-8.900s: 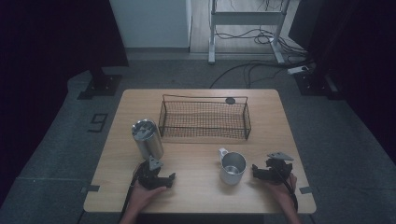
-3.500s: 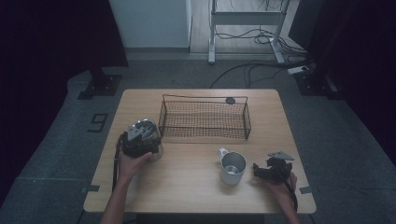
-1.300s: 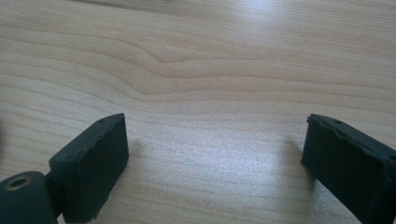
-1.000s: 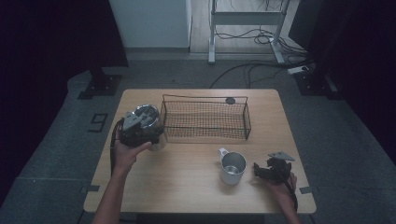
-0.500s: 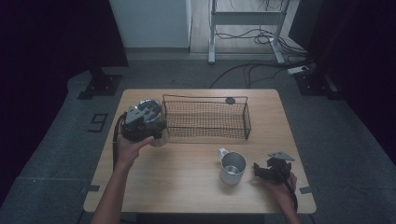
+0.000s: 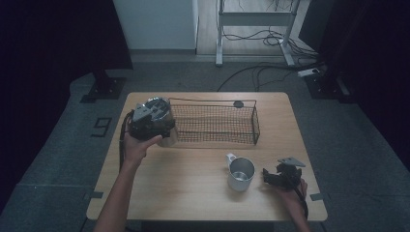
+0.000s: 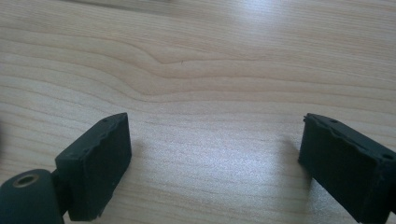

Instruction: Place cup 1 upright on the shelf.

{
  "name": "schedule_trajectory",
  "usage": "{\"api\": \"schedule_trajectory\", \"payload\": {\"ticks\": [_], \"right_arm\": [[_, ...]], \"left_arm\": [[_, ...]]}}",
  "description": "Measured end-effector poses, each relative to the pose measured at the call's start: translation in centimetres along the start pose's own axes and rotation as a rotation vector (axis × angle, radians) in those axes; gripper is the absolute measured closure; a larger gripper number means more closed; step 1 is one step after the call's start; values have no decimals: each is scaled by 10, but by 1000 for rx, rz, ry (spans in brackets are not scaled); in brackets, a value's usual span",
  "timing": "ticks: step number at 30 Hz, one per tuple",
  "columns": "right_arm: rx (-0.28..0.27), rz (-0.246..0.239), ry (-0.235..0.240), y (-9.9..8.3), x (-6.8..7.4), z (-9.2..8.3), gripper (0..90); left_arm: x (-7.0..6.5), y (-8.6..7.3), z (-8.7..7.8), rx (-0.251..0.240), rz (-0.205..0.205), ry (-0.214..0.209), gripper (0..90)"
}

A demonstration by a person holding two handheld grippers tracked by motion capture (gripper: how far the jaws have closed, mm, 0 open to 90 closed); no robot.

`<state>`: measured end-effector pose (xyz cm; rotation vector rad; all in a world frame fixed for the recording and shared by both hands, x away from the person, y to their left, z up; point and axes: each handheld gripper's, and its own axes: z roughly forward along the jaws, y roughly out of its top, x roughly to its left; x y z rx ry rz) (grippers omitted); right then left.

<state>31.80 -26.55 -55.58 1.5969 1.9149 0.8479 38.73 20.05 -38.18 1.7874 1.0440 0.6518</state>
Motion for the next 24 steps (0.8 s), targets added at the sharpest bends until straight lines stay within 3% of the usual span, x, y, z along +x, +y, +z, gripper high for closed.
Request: {"api": "schedule_trajectory", "payload": {"ticks": [24], "right_arm": [[2,-2,1,0,0,0,92]], "left_arm": [[-3,14,19,2,0,-23,41]]}}
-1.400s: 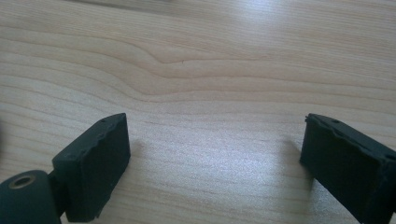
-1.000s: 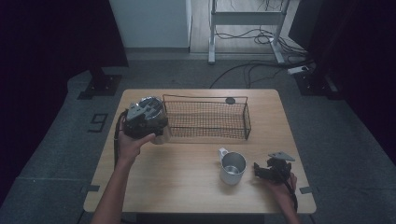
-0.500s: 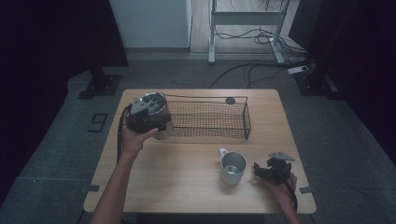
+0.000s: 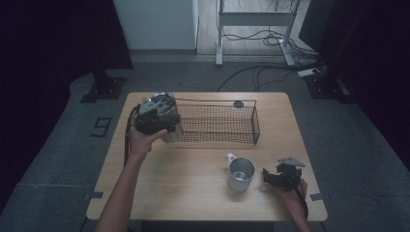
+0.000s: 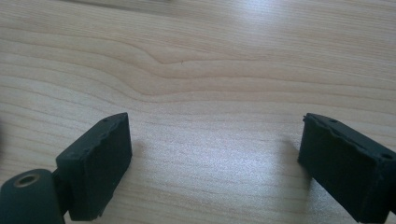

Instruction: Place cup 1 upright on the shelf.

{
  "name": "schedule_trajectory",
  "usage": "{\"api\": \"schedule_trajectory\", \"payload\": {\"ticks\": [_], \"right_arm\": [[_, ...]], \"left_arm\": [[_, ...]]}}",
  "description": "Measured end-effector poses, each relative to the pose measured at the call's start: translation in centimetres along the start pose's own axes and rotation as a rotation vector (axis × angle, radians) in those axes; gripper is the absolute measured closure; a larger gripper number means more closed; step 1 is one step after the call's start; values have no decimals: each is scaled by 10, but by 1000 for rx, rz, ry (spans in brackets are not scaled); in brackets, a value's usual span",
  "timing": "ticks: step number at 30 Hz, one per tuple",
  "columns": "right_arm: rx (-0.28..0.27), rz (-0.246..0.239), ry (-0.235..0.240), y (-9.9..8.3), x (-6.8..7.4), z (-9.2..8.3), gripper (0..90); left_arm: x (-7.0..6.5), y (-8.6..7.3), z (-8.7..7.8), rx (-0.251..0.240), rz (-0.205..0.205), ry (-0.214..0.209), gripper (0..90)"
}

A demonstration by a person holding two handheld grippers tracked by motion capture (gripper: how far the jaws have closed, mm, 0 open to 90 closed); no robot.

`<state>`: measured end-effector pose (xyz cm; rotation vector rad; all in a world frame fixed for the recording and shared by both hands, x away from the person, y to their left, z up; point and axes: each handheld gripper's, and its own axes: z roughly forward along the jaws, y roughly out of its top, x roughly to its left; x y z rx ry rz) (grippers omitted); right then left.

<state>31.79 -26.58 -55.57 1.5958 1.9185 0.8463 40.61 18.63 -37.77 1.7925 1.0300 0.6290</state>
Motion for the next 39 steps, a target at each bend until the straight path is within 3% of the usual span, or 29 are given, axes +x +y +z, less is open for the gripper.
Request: {"api": "schedule_trajectory", "payload": {"ticks": [19,39], "right_arm": [[-3,-1,-1,0,0,0,94],[-3,-1,1,0,0,0,98]], "left_arm": [[-3,10,17,23,0,-4,41],[-4,20,48,66,6,-9,41]]}}
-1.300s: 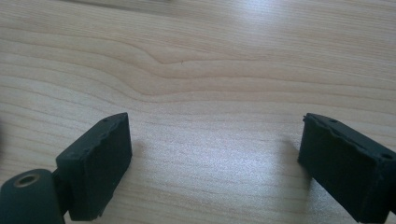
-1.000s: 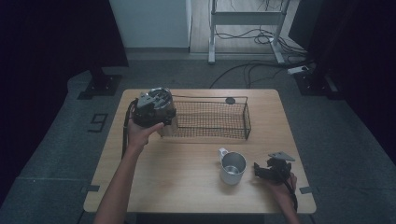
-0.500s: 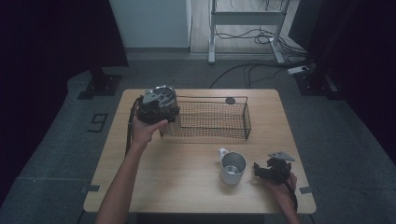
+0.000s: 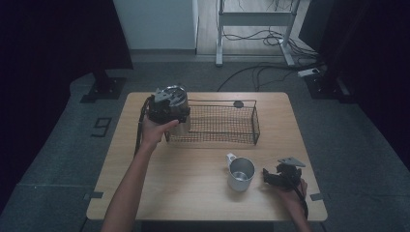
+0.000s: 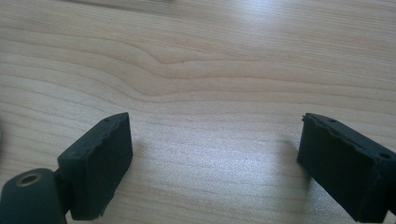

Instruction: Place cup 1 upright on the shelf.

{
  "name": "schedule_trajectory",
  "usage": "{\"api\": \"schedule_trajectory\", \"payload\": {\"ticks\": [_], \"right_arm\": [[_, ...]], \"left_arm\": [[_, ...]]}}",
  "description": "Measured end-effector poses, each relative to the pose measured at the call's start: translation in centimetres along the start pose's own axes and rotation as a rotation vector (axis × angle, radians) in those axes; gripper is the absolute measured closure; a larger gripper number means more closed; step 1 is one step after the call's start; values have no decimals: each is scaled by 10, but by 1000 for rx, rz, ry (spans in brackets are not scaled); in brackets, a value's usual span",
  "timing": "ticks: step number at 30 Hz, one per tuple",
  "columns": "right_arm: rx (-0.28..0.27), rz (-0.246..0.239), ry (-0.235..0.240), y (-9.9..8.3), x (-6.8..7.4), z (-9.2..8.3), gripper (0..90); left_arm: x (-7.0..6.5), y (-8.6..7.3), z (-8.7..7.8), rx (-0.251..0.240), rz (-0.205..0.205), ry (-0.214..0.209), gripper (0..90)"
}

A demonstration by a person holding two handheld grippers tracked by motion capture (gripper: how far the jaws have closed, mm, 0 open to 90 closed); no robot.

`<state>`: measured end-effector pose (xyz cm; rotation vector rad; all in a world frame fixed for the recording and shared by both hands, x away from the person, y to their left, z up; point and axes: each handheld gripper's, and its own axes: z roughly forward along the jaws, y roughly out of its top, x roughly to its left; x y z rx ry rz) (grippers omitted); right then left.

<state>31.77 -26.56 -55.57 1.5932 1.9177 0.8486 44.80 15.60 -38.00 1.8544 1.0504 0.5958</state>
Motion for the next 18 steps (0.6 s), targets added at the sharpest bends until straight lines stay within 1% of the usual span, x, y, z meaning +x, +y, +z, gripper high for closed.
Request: {"api": "schedule_trajectory", "payload": {"ticks": [1,6,9,12,18], "right_arm": [[0,0,0,0,0,0,99],[0,0,1,0,0,0,100],[-1,-1,1,0,0,0,100],[0,-1,1,0,0,0,100],[-1,-1,1,0,0,0,101]], "left_arm": [[-1,1,3,-4,-10,-3,41],[-2,3,7,5,-1,-1,41],[-2,5,12,22,20,6,41],[-3,5,15,18,7,-1,42],[-6,5,22,18,11,-8,41]]}}
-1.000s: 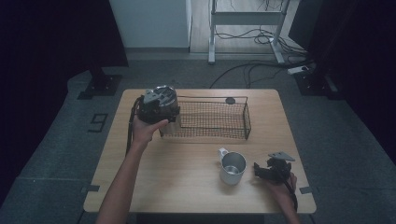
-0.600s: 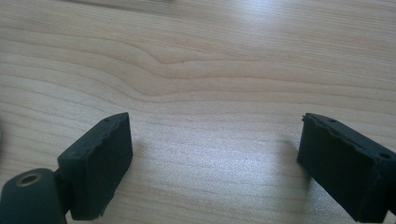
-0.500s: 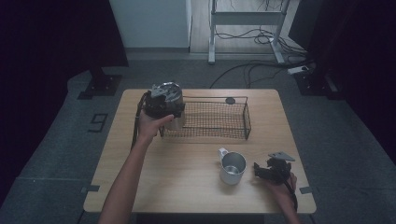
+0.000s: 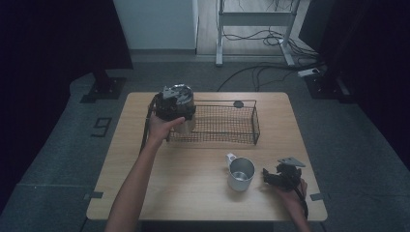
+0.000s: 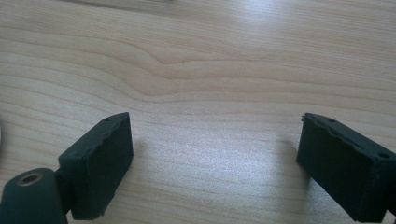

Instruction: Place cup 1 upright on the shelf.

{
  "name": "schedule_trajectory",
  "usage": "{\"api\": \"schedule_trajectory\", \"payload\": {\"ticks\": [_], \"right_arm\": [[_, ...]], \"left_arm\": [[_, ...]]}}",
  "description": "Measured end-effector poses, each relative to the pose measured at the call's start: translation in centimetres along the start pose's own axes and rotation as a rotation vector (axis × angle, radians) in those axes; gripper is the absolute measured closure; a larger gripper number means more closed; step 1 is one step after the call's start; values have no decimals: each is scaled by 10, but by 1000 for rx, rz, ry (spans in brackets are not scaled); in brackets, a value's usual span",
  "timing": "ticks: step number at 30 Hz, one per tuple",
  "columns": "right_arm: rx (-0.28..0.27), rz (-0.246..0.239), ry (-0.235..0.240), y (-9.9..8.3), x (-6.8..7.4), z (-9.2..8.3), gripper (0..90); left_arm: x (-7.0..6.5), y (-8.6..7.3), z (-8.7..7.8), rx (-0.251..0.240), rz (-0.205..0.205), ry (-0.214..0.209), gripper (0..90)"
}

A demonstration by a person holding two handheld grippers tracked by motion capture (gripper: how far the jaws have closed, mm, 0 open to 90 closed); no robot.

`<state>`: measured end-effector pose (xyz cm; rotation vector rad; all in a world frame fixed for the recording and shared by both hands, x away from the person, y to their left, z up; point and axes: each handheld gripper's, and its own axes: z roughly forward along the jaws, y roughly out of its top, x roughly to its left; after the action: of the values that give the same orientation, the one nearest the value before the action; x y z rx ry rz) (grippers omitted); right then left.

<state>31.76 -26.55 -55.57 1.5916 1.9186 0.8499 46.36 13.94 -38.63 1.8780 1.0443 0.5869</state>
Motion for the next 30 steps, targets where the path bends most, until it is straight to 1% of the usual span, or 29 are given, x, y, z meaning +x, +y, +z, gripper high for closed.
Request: {"api": "schedule_trajectory", "payload": {"ticks": [4,6,13,18,23,30], "right_arm": [[0,0,0,0,0,0,102],[0,0,1,0,0,0,103],[0,-1,1,0,0,0,103],[-1,-1,1,0,0,0,103],[-1,0,1,0,0,0,108],[-4,0,1,0,0,0,117]], "left_arm": [[-3,0,8,5,6,-3,41],[-3,0,12,6,-2,-5,41],[-2,1,18,15,-4,-3,41],[-3,3,22,20,3,-2,41],[-5,4,30,21,8,1,41],[-2,4,39,35,8,4,41]]}}
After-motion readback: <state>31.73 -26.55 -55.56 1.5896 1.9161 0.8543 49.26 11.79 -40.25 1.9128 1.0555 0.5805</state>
